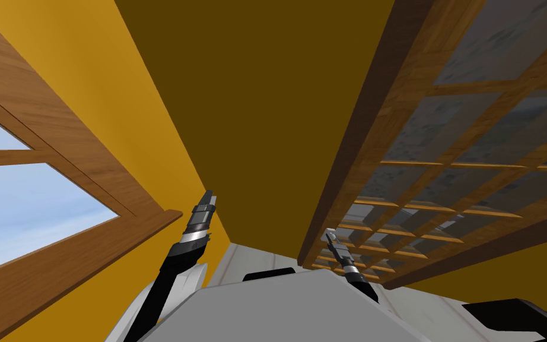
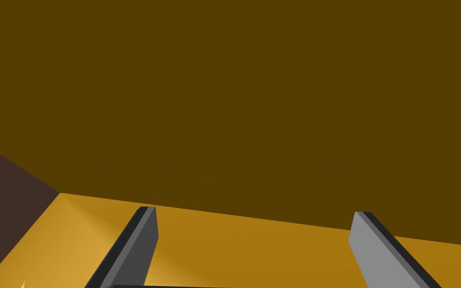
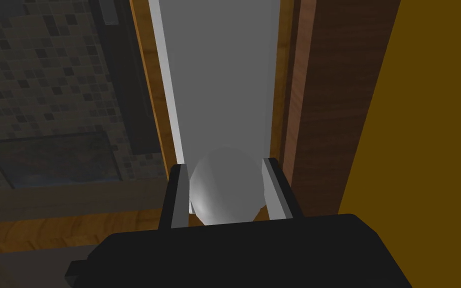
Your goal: Pull the door open
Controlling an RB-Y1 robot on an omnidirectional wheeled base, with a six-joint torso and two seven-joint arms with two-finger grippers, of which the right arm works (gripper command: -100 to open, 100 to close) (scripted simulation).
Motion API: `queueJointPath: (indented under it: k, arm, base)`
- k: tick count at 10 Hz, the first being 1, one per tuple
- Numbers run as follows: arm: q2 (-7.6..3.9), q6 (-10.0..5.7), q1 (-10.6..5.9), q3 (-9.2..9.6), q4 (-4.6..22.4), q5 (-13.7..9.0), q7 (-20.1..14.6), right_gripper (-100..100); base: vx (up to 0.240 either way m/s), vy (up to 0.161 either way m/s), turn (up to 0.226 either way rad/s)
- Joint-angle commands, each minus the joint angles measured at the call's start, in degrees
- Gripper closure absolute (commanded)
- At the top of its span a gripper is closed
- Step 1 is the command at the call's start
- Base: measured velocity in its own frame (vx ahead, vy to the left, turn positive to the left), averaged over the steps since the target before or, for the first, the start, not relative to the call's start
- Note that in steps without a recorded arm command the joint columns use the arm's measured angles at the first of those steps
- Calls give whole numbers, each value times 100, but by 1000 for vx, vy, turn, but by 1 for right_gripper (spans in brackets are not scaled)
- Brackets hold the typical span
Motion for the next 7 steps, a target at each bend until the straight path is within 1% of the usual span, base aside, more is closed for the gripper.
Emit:
queueJointPath:
  k: [1,4,5,7]
  arm:
    - [0,-7,7,-3,0,-2,0,100]
    - [0,-7,7,-3,0,-2,0,100]
    - [13,25,6,26,1,-17,-225,100]
    - [15,34,2,37,-6,-33,-378,100]
  base:
    - [-27,4,2]
    - [-8,1,-1]
    - [-12,-7,20]
    - [-18,-12,17]
